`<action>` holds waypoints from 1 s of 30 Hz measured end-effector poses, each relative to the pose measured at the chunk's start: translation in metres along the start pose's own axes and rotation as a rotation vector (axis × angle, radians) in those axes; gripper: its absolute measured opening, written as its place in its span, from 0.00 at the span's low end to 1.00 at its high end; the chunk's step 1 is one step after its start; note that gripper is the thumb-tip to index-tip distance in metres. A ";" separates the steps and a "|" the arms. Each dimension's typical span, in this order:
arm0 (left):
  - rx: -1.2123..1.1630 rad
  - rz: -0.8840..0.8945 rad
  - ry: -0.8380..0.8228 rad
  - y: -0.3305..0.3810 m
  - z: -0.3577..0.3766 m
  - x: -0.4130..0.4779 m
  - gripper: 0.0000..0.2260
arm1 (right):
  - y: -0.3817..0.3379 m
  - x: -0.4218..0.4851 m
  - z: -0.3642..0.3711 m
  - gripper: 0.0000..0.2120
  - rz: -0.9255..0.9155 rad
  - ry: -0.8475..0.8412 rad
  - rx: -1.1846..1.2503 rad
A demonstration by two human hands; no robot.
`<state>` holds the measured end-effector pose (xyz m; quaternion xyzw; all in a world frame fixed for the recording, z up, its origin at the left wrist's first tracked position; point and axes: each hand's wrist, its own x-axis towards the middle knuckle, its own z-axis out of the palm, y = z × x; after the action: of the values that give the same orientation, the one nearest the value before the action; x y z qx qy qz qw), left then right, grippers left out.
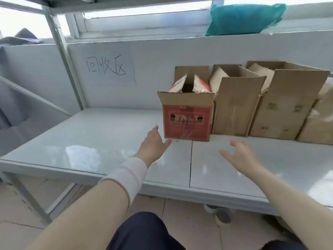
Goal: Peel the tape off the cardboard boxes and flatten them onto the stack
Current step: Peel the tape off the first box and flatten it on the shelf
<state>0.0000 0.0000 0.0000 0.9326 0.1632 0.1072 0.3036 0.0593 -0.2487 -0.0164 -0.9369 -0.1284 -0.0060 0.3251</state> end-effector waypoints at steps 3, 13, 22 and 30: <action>-0.197 -0.063 -0.034 -0.004 0.003 0.038 0.39 | -0.005 0.041 0.012 0.37 0.029 -0.020 0.166; -0.567 -0.014 -0.087 -0.006 0.018 0.110 0.18 | -0.016 0.101 0.051 0.25 0.004 -0.008 0.522; -0.794 0.146 0.098 0.037 -0.050 0.042 0.24 | -0.079 0.039 -0.017 0.33 -0.150 0.292 0.646; -0.906 0.001 -0.019 0.078 -0.129 0.006 0.29 | -0.135 -0.001 -0.093 0.29 -0.189 0.303 0.425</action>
<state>-0.0140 0.0115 0.1496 0.7066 0.0965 0.1594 0.6826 0.0323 -0.2031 0.1391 -0.8200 -0.1634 -0.1493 0.5279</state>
